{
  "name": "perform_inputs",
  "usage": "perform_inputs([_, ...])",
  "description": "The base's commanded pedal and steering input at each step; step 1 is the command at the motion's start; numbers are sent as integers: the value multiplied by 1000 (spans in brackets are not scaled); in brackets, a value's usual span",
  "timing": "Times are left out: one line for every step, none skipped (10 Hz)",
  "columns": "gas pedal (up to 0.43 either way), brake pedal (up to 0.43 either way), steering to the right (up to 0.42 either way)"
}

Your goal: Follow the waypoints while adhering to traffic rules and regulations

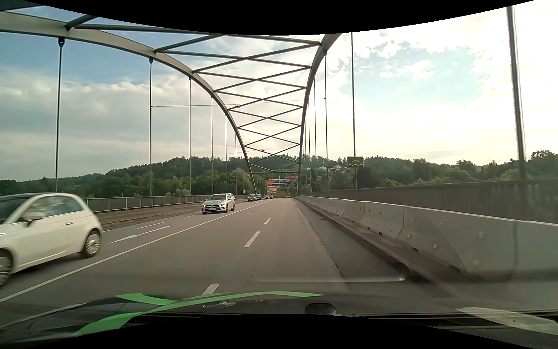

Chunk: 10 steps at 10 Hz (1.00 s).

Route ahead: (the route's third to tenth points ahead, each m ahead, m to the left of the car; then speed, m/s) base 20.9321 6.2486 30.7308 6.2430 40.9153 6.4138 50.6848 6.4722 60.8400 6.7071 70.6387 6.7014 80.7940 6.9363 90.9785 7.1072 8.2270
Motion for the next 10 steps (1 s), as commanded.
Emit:
perform_inputs([189, 0, -10])
perform_inputs([189, 0, -10])
perform_inputs([189, 0, -11])
perform_inputs([189, 0, -11])
perform_inputs([189, 0, -10])
perform_inputs([189, 0, -10])
perform_inputs([189, 0, -10])
perform_inputs([189, 0, -10])
perform_inputs([189, 0, -11])
perform_inputs([189, 0, -9])
